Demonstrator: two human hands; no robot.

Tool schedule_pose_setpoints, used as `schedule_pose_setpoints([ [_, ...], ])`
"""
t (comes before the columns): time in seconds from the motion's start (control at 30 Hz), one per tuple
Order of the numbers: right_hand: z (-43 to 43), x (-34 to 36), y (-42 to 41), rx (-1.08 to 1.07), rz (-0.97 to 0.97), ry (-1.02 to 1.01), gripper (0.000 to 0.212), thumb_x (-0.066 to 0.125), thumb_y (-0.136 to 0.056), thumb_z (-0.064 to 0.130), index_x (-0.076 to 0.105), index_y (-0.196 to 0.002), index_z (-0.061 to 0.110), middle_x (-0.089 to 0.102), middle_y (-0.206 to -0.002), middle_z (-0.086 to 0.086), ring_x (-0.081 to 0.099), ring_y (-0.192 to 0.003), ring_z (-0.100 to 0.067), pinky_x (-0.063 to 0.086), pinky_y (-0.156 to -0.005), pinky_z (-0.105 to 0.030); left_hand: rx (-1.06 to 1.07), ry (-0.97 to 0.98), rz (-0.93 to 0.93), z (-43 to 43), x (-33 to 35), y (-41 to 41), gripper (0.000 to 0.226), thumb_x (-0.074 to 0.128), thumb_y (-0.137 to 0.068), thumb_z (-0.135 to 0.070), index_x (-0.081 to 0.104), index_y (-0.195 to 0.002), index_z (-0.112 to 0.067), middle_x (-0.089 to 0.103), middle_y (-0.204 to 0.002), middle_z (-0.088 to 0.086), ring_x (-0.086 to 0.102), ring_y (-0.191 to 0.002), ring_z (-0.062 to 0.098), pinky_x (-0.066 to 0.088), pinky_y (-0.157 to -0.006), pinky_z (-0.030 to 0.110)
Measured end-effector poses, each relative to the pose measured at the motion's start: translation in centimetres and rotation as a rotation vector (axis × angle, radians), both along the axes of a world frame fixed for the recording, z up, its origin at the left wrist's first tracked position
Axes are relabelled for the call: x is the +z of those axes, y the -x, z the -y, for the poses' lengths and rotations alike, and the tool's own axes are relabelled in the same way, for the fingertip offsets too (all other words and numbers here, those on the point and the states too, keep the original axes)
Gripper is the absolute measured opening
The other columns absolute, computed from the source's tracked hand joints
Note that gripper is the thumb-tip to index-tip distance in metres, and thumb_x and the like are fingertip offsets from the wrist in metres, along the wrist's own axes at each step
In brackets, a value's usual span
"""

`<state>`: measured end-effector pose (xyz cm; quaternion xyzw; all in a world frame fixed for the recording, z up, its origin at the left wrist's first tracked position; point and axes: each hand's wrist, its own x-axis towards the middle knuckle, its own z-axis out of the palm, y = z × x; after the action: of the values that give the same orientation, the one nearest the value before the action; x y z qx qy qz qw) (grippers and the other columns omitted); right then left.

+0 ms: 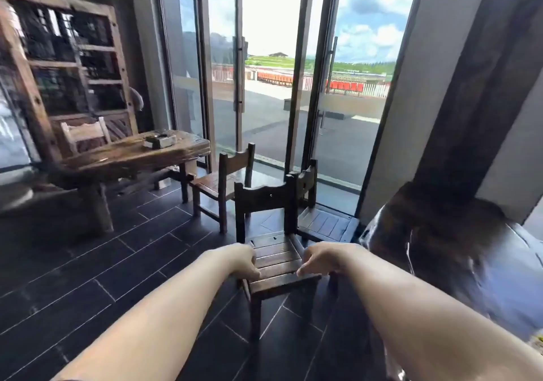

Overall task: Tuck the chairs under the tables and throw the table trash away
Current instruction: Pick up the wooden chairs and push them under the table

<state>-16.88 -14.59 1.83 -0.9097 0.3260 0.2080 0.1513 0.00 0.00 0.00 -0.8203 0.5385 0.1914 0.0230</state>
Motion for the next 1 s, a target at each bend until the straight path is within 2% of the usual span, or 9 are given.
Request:
schedule_pose_setpoints([
  [0.1,2.5,-1.1,-5.3,0.043,0.002,-0.035,0.025,0.063,-0.084,0.041,0.068,-0.084,0.017,0.068,-0.084,-0.004,0.063,-0.071,-0.021,0.049,-0.067,-0.029,0.072,-0.035,-0.051,1.5,-0.2,-3.9,0.036,0.066,-0.083,-0.041,0.07,-0.107,-0.014,0.068,-0.097,0.001,0.063,-0.087,0.023,0.051,-0.074,0.029],
  [0.2,6.1,-2.2,-11.7,0.055,-0.003,-0.092,0.024,0.064,-0.089,0.037,0.061,-0.079,0.015,0.059,-0.072,0.0,0.062,-0.065,-0.022,0.046,-0.058,-0.023,0.137,-0.041,-0.039,4.0,-0.4,-8.8,0.036,0.063,-0.082,-0.042,0.07,-0.107,-0.017,0.071,-0.106,0.004,0.067,-0.093,0.024,0.056,-0.082,0.034],
  [0.27,8.5,-2.8,-15.6,0.069,0.006,-0.107,0.023,0.065,-0.087,0.037,0.064,-0.087,0.014,0.059,-0.074,0.002,0.064,-0.07,-0.023,0.047,-0.063,-0.025,0.176,-0.044,-0.034,5.7,-0.3,-11.9,0.035,0.059,-0.084,-0.04,0.069,-0.11,-0.019,0.068,-0.113,0.002,0.065,-0.101,0.024,0.054,-0.086,0.033],
  [0.37,11.4,-3.5,-21.0,0.098,0.019,-0.166,0.024,0.066,-0.09,0.031,0.066,-0.101,0.009,0.058,-0.078,-0.002,0.067,-0.073,-0.024,0.05,-0.054,-0.021,0.211,-0.055,-0.02,8.2,0.2,-16.2,0.039,0.058,-0.087,-0.041,0.066,-0.118,-0.019,0.065,-0.121,0.003,0.063,-0.107,0.025,0.051,-0.088,0.033],
  [0.47,13.8,-4.3,-25.6,0.106,0.0,-0.21,0.036,0.067,-0.09,0.034,0.068,-0.108,0.003,0.062,-0.089,-0.006,0.074,-0.092,-0.033,0.058,-0.074,-0.035,0.25,-0.095,-0.036,10.2,-0.1,-20.3,0.042,0.059,-0.085,-0.045,0.066,-0.119,-0.021,0.064,-0.123,0.002,0.062,-0.109,0.025,0.052,-0.095,0.04],
  [0.57,15.4,-4.7,-29.9,0.125,-0.047,-0.204,0.036,0.063,-0.091,0.036,0.068,-0.112,0.007,0.061,-0.087,-0.003,0.072,-0.083,-0.026,0.047,-0.053,-0.023,0.263,-0.134,-0.047,11.8,-0.4,-24.3,0.042,0.059,-0.084,-0.044,0.067,-0.116,-0.019,0.066,-0.12,0.004,0.064,-0.105,0.026,0.054,-0.093,0.04],
  [0.63,16.3,-4.8,-32.9,0.141,-0.072,-0.198,0.032,0.061,-0.092,0.034,0.067,-0.109,0.008,0.062,-0.087,-0.003,0.068,-0.078,-0.023,0.042,-0.047,-0.02,0.272,-0.139,-0.06,13.0,-0.9,-27.2,0.042,0.059,-0.084,-0.043,0.066,-0.118,-0.019,0.065,-0.121,0.004,0.064,-0.106,0.027,0.054,-0.093,0.039],
  [0.83,19.2,-5.3,-43.9,0.099,-0.05,-0.209,0.041,0.062,-0.092,0.041,0.065,-0.113,0.007,0.066,-0.097,-0.009,0.07,-0.081,-0.024,0.044,-0.054,-0.025,0.269,-0.151,-0.082,16.4,-2.8,-38.5,0.041,0.059,-0.086,-0.043,0.064,-0.12,-0.02,0.063,-0.123,0.004,0.063,-0.104,0.028,0.05,-0.083,0.034],
  [1.0,21.2,-5.4,-53.6,0.056,-0.023,-0.21,0.029,0.06,-0.095,0.039,0.064,-0.11,0.014,0.068,-0.103,-0.005,0.072,-0.095,-0.022,0.046,-0.055,-0.025,0.205,-0.123,-0.092,19.4,-3.3,-49.7,0.039,0.058,-0.091,-0.04,0.065,-0.12,-0.015,0.064,-0.122,0.006,0.062,-0.107,0.028,0.049,-0.085,0.034],
])
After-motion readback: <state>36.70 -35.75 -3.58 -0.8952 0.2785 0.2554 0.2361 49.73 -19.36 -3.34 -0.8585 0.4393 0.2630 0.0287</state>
